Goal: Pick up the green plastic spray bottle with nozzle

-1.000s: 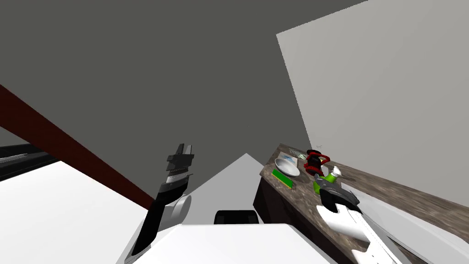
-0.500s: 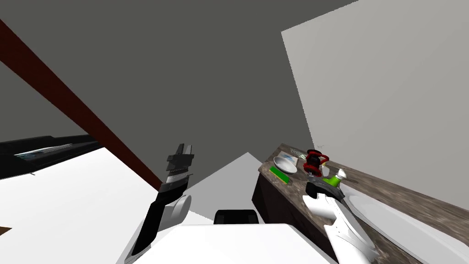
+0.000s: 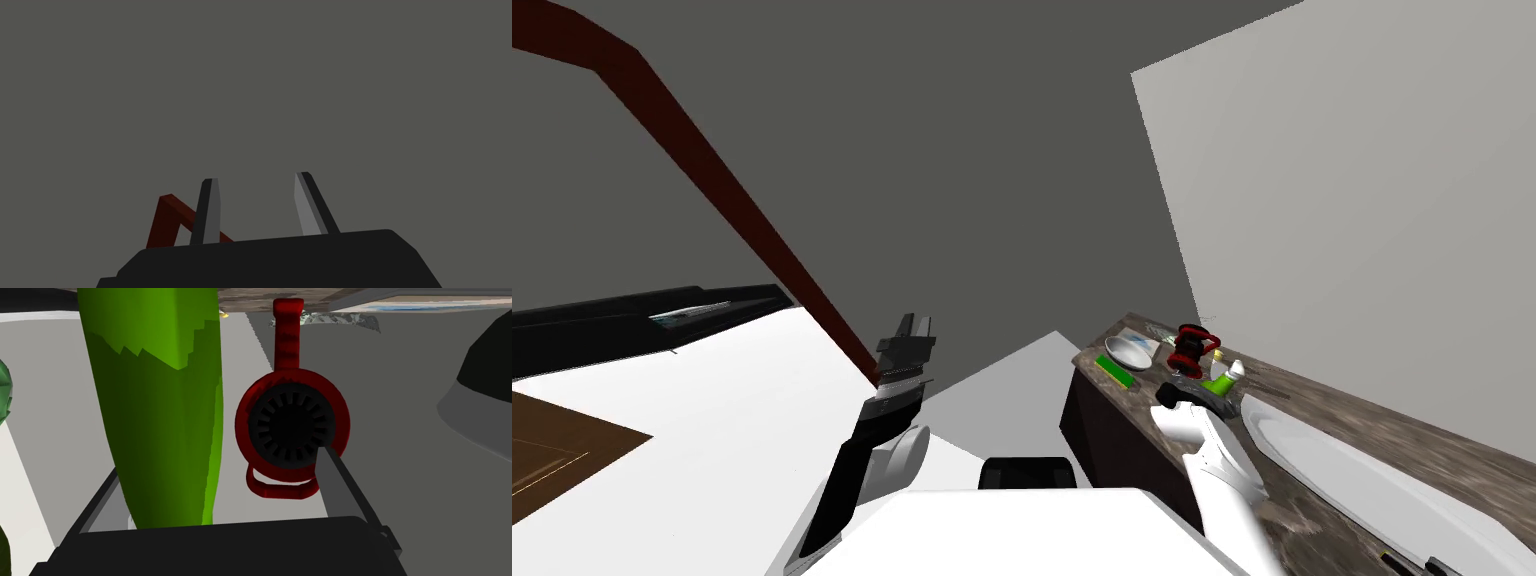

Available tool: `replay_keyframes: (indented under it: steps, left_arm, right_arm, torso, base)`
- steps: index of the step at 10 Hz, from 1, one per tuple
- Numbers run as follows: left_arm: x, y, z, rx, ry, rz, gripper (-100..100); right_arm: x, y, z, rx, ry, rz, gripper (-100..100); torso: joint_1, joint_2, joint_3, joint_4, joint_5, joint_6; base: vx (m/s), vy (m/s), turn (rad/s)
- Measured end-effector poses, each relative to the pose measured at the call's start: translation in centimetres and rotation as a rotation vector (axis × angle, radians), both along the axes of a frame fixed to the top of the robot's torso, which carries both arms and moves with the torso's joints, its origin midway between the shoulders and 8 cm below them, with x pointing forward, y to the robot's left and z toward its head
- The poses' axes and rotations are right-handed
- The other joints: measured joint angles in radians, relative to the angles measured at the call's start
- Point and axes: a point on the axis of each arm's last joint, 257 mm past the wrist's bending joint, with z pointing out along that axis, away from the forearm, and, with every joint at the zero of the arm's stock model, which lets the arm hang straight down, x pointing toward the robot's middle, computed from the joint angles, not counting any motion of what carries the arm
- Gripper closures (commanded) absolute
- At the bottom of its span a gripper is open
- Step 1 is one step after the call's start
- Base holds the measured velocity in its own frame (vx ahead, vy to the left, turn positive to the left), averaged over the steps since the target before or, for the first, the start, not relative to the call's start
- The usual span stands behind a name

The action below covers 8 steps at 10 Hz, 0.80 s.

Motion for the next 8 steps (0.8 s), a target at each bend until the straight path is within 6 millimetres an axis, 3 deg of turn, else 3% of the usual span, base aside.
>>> replay_keyframes:
  steps: [1, 2, 4, 6, 8]
  left_arm:
    - [0.0, 0.0, 0.0, 0.000, 0.000, 0.000, 0]
    - [0.0, 0.0, 0.0, 0.000, 0.000, 0.000, 0]
    - [0.0, 0.0, 0.0, 0.000, 0.000, 0.000, 0]
    - [0.0, 0.0, 0.0, 0.000, 0.000, 0.000, 0]
    - [0.0, 0.0, 0.0, 0.000, 0.000, 0.000, 0]
  right_arm:
    - [0.9, 0.2, 0.3, -0.009, -0.002, 0.002, -100]
    - [2.1, 0.5, 0.9, -0.021, -0.012, 0.009, -100]
    - [3.3, 1.5, 0.1, -0.006, 0.019, -0.018, -100]
    - [5.5, 2.4, 1.9, -0.016, -0.013, -0.008, -100]
    - [6.8, 3.8, 1.3, 0.004, 0.015, -0.032, -100]
  torso:
    - [0.000, -0.004, -0.002, -0.001, 0.000, 0.000]
    - [0.002, -0.009, -0.005, -0.002, 0.001, 0.000]
    - [-0.001, 0.000, 0.000, 0.000, 0.000, 0.000]
    - [0.004, -0.010, -0.005, -0.002, 0.001, 0.000]
    - [0.002, -0.003, -0.002, -0.001, -0.002, -0.003]
  base:
    - [-0.018, -0.019, -0.034]
    - [-0.187, -0.093, 0.258]
    - [-0.136, -0.049, 0.067]
    - [-0.073, -0.011, 0.109]
    - [-0.154, -0.035, 0.076]
